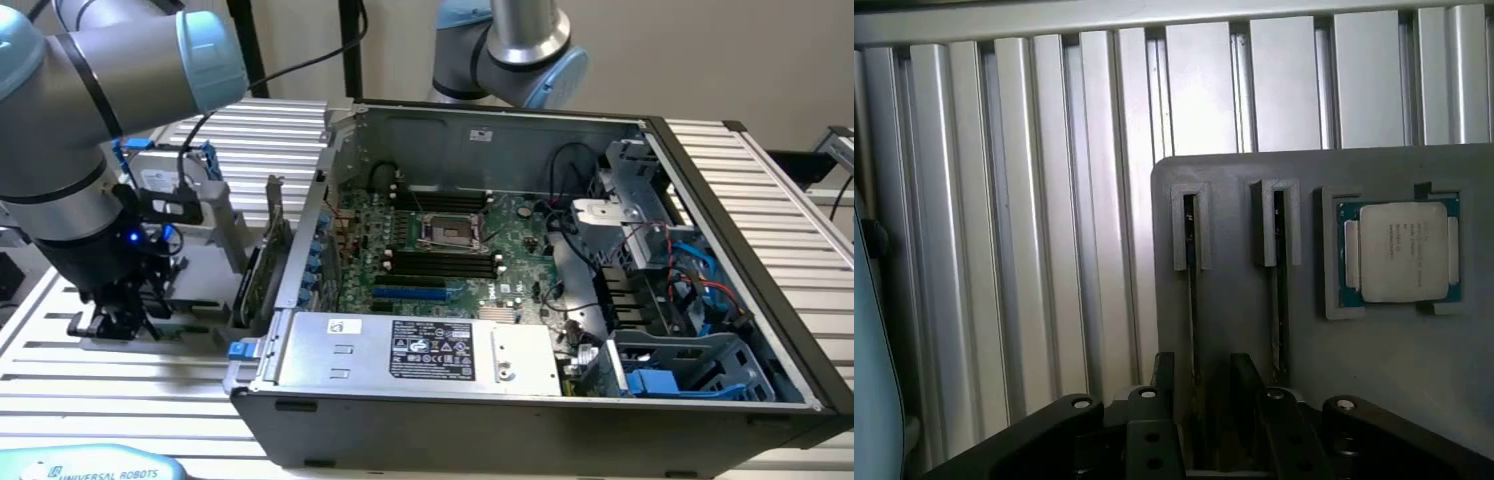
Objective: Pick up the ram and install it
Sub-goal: 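Pick up the ram and move it above insertion slot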
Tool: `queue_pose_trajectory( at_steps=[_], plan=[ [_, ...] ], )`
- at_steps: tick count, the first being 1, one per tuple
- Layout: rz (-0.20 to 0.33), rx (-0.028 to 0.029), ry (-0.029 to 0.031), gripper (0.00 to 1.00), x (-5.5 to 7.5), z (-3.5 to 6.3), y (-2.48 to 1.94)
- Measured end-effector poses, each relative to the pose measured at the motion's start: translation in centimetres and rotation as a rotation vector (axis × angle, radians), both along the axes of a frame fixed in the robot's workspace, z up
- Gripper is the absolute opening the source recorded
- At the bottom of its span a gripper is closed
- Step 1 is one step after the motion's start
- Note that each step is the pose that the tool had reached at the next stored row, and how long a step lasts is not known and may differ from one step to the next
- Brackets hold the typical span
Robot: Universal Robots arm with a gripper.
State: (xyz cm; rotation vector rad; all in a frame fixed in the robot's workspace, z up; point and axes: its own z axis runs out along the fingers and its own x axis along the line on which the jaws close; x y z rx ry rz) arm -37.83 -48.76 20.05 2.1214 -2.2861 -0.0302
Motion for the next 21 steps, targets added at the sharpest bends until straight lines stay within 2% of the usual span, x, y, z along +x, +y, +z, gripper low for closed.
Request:
queue_pose_trajectory(
  at_steps=[6, 13, 21],
  plan=[
    [0.037, 0.0003, -0.0002, 0.36, -0.01, -0.17, 0.0],
    [0.038, 0.002, 0.0001, 0.36, -0.01, -0.61, 0.0],
    [0.038, 0.002, 0.0, 0.36, 0.08, -0.65, 0.02]
  ],
)
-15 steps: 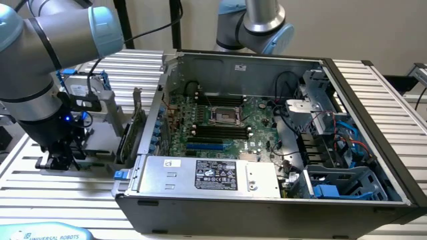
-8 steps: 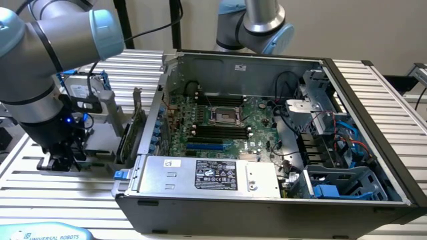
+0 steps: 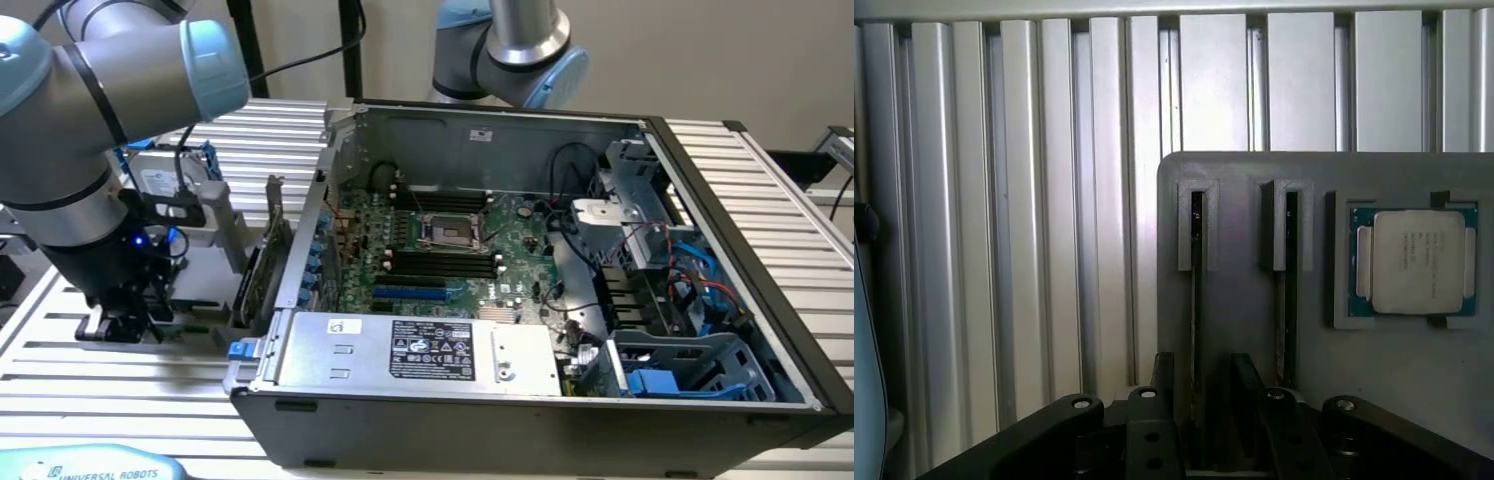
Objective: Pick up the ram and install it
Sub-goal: 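Pick up the ram and move it above insertion slot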
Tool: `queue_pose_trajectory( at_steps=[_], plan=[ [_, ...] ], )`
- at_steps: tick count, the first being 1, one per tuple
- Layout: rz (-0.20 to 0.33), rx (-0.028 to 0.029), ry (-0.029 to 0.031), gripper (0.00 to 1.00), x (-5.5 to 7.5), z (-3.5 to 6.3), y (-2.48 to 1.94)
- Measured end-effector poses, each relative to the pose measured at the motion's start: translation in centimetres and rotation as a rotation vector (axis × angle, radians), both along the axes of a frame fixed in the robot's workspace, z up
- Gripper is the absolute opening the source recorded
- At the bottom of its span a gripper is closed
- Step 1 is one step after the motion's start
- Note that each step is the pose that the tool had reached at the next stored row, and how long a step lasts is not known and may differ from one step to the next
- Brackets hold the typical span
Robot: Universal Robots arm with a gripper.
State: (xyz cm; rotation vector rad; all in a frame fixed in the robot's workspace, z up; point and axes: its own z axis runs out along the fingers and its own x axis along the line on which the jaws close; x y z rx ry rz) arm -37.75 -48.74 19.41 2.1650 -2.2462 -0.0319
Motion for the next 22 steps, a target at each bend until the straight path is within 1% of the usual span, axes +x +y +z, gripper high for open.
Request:
queue_pose_trajectory(
  at_steps=[10, 11, 12, 14, 15, 18, 20, 21, 22],
  plan=[
    [0.0, 0.0, 0.0, 0.36, 0.05, 0.0, 0.18],
    [0.0, 0.0, 0.0, 0.34, 0.05, 0.0, 0.19],
    [0.0, 0.0, 0.0, 0.27, 0.06, 0.0, 0.19],
    [0.0, -0.0001, 0.0, 0.27, 0.05, 0.0, 0.19],
    [0.0, 0.0, -0.0001, 0.21, 0.05, 0.0, 0.19],
    [0.0, -0.0001, 0.0001, 0.21, 0.05, 0.01, 0.16],
    [0.0, 0.0002, 0.0001, 0.19, 0.05, 0.0, 0.11],
    [0.0, 0.0001, 0.0, 0.13, 0.06, 0.0, 0.07],
    [0.0, 0.0, 0.0, 0.13, 0.05, 0.0, 0.03]
  ],
)
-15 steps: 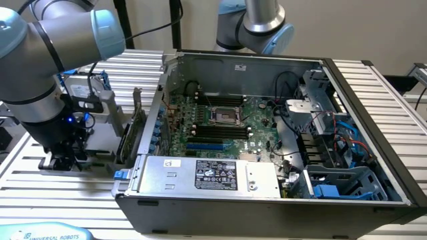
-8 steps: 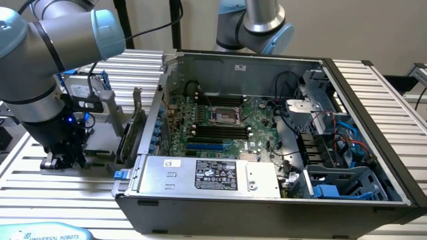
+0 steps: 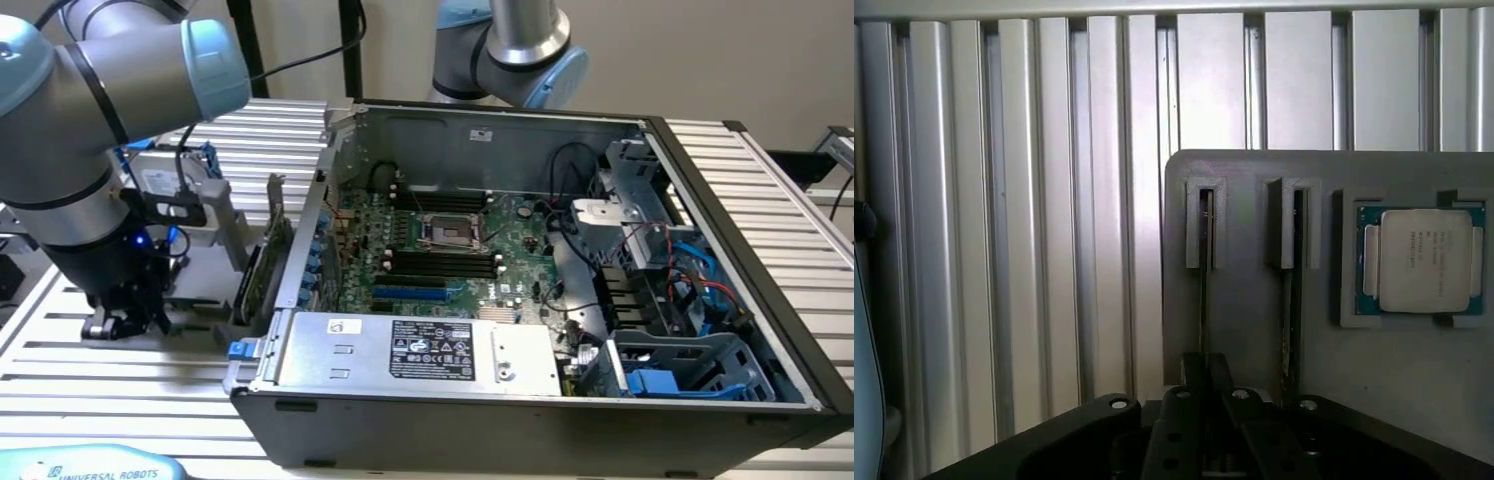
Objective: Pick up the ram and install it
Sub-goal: 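Pick up the ram and move it above insertion slot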
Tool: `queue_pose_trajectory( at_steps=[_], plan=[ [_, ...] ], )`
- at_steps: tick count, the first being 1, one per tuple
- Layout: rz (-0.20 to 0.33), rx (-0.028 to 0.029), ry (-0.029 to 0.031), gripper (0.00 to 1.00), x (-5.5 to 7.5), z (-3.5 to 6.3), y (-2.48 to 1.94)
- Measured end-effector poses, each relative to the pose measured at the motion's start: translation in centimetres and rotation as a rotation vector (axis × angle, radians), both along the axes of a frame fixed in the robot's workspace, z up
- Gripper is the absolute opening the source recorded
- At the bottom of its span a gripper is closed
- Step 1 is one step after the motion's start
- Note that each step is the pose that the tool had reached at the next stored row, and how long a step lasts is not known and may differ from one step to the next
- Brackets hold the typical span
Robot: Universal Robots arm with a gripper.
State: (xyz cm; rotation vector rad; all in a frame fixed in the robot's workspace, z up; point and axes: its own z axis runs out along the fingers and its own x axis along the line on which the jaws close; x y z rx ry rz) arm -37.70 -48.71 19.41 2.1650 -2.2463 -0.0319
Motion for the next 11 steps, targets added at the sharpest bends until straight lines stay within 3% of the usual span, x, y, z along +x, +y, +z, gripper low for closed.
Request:
queue_pose_trajectory(
  at_steps=[5, 11],
  plan=[
    [0.0, 0.0006, -0.0001, 0.13, -0.02, 0.0, -0.3],
    [0.017, 0.0021, 0.0, 0.13, -0.02, 0.0, -0.35]
  ],
)
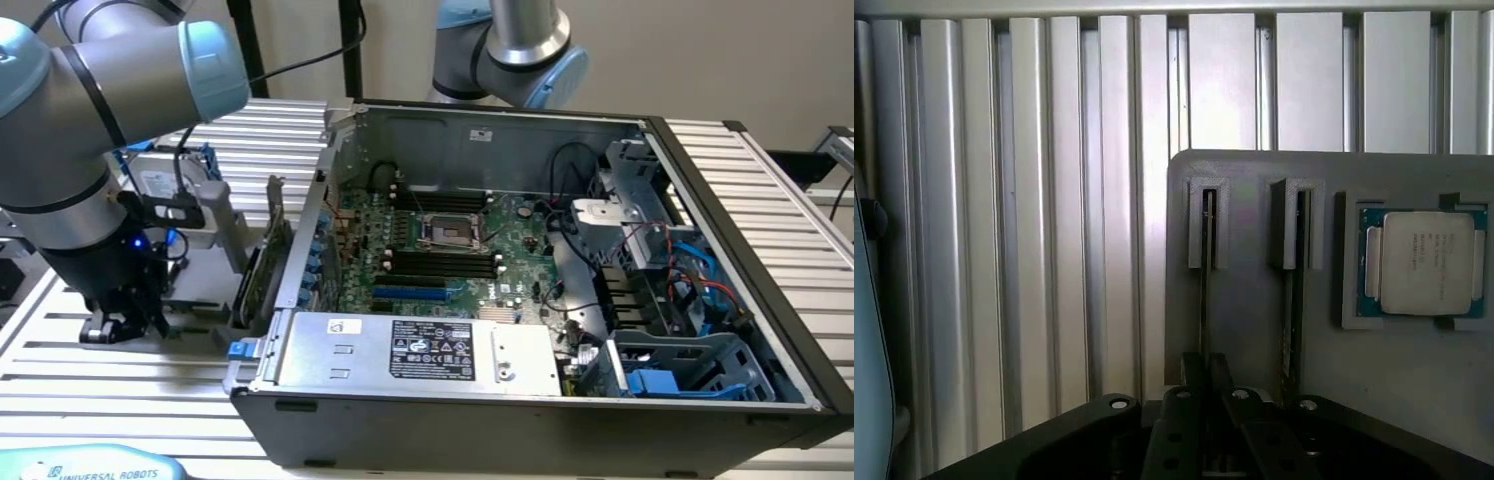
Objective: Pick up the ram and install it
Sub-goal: 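Pick up the ram and move it above insertion slot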
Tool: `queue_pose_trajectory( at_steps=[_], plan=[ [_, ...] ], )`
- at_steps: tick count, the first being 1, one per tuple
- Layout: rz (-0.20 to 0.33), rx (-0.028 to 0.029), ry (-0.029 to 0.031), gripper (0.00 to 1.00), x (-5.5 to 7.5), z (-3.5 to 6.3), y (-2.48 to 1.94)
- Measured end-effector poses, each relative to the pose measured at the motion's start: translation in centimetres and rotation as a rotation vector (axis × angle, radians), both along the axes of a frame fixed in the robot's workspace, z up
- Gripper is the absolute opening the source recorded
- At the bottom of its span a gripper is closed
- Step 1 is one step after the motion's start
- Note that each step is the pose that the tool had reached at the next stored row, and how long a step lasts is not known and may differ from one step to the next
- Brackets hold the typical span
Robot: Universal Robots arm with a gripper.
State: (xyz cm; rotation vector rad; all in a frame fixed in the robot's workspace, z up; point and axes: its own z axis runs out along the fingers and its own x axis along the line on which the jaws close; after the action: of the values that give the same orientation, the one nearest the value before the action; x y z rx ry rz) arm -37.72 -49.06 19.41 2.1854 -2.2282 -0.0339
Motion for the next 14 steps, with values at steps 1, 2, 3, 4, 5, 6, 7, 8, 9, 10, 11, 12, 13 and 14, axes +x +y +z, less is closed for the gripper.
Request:
queue_pose_trajectory(
  at_steps=[1, 2, 3, 4, 5, 6, 7, 8, 9, 10, 11, 12, 13, 14],
  plan=[
    [0.008, 0.0005, 0.0, 0.13, 0.0, 0.0, 0.0],
    [0.017, 0.001, -0.0001, 0.13, 0.0, 0.0, 0.0],
    [0.026, 0.0014, -0.0001, 0.13, 0.0, 0.0, 0.0],
    [0.034, 0.0018, 0.0, 0.13, 0.0, 0.0, 0.0],
    [0.04, 0.0021, 0.0, 0.13, 0.0, 0.0, 0.0],
    [0.042, 0.0021, 0.0, 0.13, 0.0, 0.0, 0.0],
    [0.042, 0.0021, 0.0, 0.13, 0.0, 0.0, 0.0],
    [0.042, 0.0021, 0.0, 0.13, 0.0, 0.0, 0.0],
    [0.042, 0.0021, 0.0, 0.13, 0.0, 0.0, 0.0],
    [0.042, 0.0021, 0.0, 0.13, 0.0, 0.0, 0.0],
    [0.042, 0.0021, 0.0001, 0.13, 0.0, 0.0, 0.0],
    [0.042, 0.0021, 0.0, 0.13, 0.0, 0.0, 0.0],
    [0.042, 0.0023, -0.0001, 0.13, 0.0, 0.02, 0.0],
    [0.042, 0.0022, -0.0001, 0.13, 0.0, 0.09, -0.01]
  ],
)
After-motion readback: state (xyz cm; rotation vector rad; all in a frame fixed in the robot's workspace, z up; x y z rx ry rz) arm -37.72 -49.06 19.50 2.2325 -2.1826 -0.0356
